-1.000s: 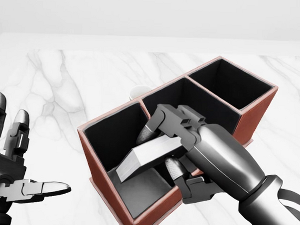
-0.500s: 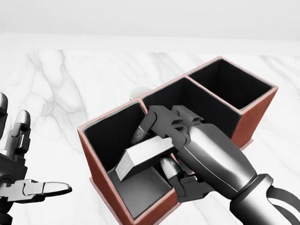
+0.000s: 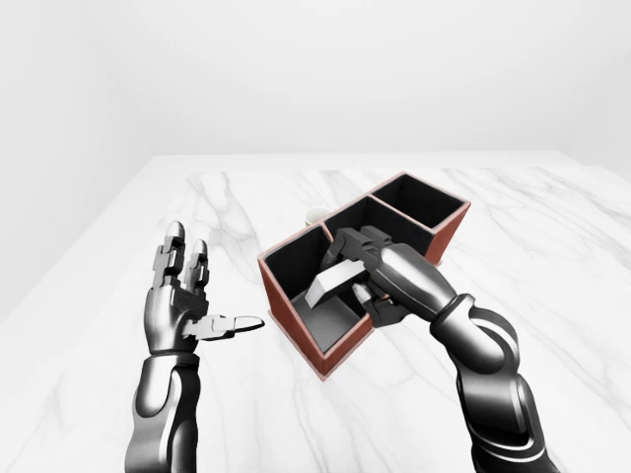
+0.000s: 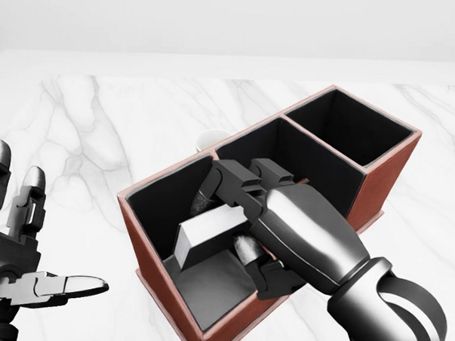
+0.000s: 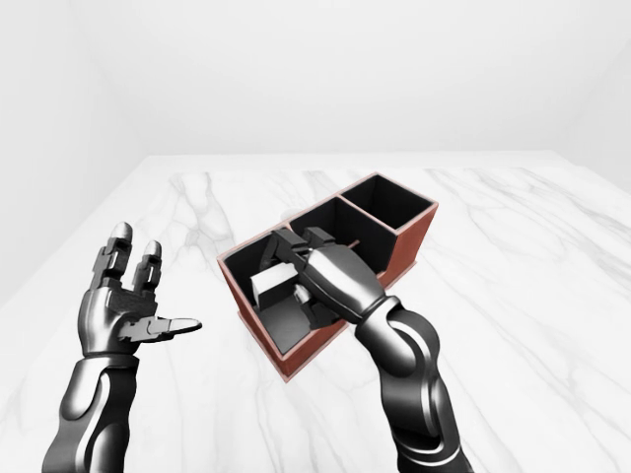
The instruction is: Pick up the book and place it in the left compartment of the caddy.
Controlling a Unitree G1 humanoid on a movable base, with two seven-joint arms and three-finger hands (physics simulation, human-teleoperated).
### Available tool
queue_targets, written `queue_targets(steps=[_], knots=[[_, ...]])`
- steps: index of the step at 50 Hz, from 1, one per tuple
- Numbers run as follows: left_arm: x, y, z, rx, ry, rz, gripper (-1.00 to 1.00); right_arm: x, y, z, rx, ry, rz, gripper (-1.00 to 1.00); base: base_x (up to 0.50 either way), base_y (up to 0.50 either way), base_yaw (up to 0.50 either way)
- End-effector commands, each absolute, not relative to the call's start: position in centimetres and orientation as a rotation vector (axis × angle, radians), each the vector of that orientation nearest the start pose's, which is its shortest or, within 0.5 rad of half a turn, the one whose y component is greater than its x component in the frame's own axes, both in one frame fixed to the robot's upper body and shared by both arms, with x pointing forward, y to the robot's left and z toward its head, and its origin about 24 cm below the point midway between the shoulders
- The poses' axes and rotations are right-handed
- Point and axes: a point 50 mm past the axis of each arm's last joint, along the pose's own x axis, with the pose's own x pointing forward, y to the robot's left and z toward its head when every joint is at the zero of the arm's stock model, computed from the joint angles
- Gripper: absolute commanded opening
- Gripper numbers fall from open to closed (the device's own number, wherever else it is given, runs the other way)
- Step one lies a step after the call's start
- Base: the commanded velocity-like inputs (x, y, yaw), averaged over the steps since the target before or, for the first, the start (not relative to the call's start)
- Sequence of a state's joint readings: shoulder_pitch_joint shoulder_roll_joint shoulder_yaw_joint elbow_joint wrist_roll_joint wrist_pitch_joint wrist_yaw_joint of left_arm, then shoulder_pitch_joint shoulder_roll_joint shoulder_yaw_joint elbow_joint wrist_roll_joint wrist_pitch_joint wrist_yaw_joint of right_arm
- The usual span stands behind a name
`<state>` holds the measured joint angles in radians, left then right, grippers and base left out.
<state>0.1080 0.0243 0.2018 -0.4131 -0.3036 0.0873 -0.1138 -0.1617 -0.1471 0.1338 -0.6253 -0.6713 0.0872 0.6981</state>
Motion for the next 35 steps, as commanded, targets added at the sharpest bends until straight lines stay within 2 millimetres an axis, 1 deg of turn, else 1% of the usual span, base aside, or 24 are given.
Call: queue_targets(steps=[1,16,35], knots=[[22.1,19.7,10.8,-0.210,-0.266,0.047,1.00,23.1,-10.0,18.0,-0.904,-0.443,0.557,-1.00,0.00,0.00,0.00],[22.0,19.7,10.9,-0.210,-0.269,0.047,1.00,23.6,-10.4,16.8,-0.870,-0.380,0.566,-1.00,0.00,0.00,0.00],[22.1,19.7,10.9,-0.210,-0.270,0.047,1.00,23.6,-10.3,16.8,-0.869,-0.384,0.571,-1.00,0.00,0.00,0.00]])
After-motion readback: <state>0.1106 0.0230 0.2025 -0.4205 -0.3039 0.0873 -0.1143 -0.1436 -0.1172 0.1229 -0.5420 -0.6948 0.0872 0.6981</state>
